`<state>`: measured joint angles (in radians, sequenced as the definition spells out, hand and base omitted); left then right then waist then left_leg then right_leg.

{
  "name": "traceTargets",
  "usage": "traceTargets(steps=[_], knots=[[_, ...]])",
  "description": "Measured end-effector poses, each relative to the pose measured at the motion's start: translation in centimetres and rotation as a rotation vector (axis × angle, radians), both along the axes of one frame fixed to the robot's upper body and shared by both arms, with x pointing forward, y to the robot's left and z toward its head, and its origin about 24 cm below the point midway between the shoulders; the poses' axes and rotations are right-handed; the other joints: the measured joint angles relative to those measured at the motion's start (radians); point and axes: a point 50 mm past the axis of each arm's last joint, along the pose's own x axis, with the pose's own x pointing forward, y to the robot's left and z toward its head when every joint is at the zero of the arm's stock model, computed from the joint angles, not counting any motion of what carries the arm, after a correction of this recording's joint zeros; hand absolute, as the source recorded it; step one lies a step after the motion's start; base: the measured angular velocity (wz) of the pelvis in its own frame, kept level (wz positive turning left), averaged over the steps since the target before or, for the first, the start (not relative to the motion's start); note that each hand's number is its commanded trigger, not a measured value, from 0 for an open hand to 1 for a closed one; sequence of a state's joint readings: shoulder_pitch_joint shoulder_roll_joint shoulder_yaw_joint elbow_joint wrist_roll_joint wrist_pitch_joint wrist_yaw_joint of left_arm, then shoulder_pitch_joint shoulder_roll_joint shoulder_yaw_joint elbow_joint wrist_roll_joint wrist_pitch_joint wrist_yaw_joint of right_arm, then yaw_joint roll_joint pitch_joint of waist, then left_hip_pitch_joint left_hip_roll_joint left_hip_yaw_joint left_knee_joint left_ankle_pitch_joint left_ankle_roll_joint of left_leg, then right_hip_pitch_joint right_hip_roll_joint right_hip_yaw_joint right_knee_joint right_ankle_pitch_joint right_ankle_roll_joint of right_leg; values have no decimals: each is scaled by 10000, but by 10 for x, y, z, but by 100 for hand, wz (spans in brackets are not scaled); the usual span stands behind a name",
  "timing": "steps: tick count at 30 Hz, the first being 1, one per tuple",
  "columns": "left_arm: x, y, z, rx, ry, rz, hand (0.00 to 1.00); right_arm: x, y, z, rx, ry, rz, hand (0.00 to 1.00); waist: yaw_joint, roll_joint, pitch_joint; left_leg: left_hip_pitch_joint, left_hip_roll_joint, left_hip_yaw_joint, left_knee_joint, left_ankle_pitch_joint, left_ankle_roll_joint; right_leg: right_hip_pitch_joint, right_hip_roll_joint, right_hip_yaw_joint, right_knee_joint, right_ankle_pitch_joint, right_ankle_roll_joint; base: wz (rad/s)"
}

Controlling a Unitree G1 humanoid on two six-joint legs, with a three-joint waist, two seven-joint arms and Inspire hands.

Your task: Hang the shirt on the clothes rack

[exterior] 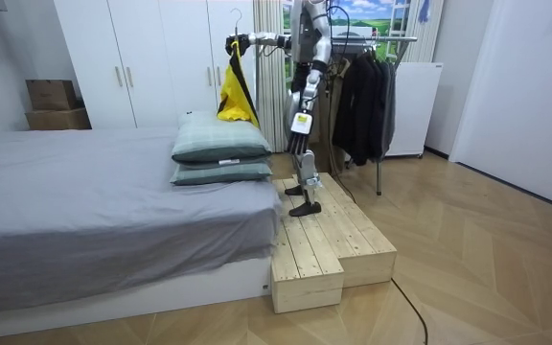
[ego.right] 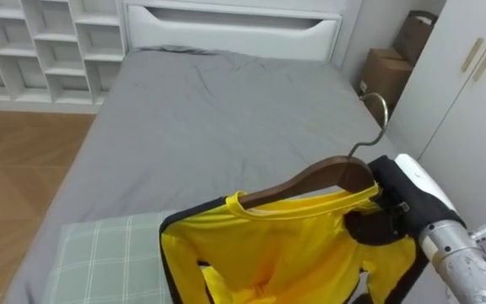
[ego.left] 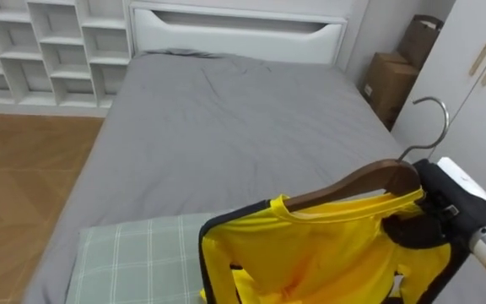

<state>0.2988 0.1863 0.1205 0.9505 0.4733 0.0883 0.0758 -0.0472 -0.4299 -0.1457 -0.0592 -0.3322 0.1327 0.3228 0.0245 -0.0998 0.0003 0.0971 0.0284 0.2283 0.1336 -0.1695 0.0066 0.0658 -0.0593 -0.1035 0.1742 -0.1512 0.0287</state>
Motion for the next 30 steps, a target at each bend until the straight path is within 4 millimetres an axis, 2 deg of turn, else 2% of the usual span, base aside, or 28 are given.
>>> traceTargets(steps=[5, 9, 12, 14, 15, 16, 17, 18, 19, 20, 21, 22, 23, 24, 25, 26, 27, 28, 30], knots=[[-7, -2, -2, -82, 197, 237, 0, -8, 1, 0, -39, 20, 91, 100, 39, -136, -42, 5, 87, 241, 47, -41, -35, -111, 71, 206, 67, 16, -26, -13], [-9, -1, -2, -47, 364, 278, 0, -16, -2, -10, -77, 369, -98, 100, -68, -229, 8, -14, 147, 499, 221, -160, -39, -183, 100, 372, 111, 15, -25, -16], [-12, 0, -3, -42, 533, 397, 0, -23, -6, -17, -172, 601, -335, 100, -177, -239, 8, -40, 229, 1022, 307, -266, -24, -458, 171, 773, 161, 97, -45, -48], [-13, 5, -2, 53, 618, 526, 0, -27, -9, -20, -140, 715, -461, 100, -197, -280, 20, -36, 324, 1558, 363, -345, -40, -778, 297, 1245, 336, 217, -54, -87], [-13, 9, -2, 113, 691, 598, 0, -27, -10, -19, -158, 680, -507, 100, -205, -284, 23, -21, 403, 2026, 362, -385, -55, -1036, 410, 1391, 451, 347, -62, -128], [-12, 12, -1, 174, 646, 767, 0, -26, -11, -18, -153, 608, -530, 100, -179, -276, 26, 5, 502, 2560, 364, -425, -85, -1275, 499, 1199, 457, 538, -149, -136], [-10, 14, -1, 208, 594, 850, 0, -26, -11, -17, -165, 563, -553, 100, -167, -277, 26, 13, 542, 2872, 365, -464, -93, -1387, 509, 998, 446, 609, -211, -142], [-5, 17, 0, 280, 497, 869, 0, -26, -12, -16, -222, 489, -656, 100, -183, -268, 33, 39, 684, 3432, 384, -520, -94, -1536, 506, 412, 444, 774, -332, -135], [2, 20, 2, 350, 355, 809, 0, -26, -12, -15, -345, 410, -730, 100, -161, -217, 101, 144, 799, 4109, 362, -595, -92, -1598, 450, -416, 435, 933, -511, -162], [5, 23, 2, 409, 326, 781, 0, -26, -12, -15, -410, 386, -729, 100, -7, -40, 214, 259, 931, 4768, 413, -710, -121, -1660, 402, -1223, 670, 868, -645, -133], [8, 24, 3, 425, 321, 756, 0, -26, -12, -15, -427, 387, -747, 100, -14, -18, 223, 368, 962, 5025, 452, -756, -138, -1672, 297, -1611, 1063, 682, -623, -128], [10, 25, 3, 465, 382, 783, 0, -26, -12, -15, -597, 383, -785, 100, 0, 14, 170, 537, 969, 5535, 455, -835, -204, -1652, 50, -2004, 1779, 175, -510, -95], [10, 26, 3, 479, 424, 806, 0, -25, -12, -15, -672, 341, -820, 100, 30, 9, 155, 600, 967, 5762, 464, -858, -238, -1610, -73, -2081, 2003, -36, -435, -115], [10, 27, 4, 481, 552, 852, 0, -25, -12, -14, -691, 272, -829, 100, 77, -38, 129, 700, 972, 6201, 515, -905, -323, -1490, -253, -2183, 2209, -335, -314, -107], [7, 29, 4, 509, 694, 967, 0, -24, -12, -12, -690, 174, -854, 100, 84, -179, 60, 729, 998, 6467, 701, -955, -404, -1499, -273, -2192, 2113, -429, -266, -97], [5, 29, 4, 525, 778, 1027, 0, -23, -12, -12, -692, 139, -863, 100, 87, -177, 78, 735, 1012, 6470, 820, -977, -439, -1511, -261, -2291, 1992, -460, -352, -72], [4, 28, 3, 513, 882, 1096, 0, -22, -12, -10, -702, 25, -932, 100, 25, -194, 84, 694, 1142, 6404, 1162, -983, -456, -1516, -157, -2255, 1772, -380, -597, -50], [2, 28, 3, 542, 955, 1135, 0, -22, -12, -10, -696, 6, -930, 100, -58, -186, 106, 614, 1298, 6310, 1542, -974, -472, -1511, -71, -2246, 1610, -310, -713, -45], [-1, 29, 4, 637, 1082, 1100, 0, -21, -12, -9, -714, -67, -909, 100, -199, -191, 112, 435, 1561, 6090, 2135, -993, -480, -1509, 1, -2227, 1574, -351, -791, -21]])
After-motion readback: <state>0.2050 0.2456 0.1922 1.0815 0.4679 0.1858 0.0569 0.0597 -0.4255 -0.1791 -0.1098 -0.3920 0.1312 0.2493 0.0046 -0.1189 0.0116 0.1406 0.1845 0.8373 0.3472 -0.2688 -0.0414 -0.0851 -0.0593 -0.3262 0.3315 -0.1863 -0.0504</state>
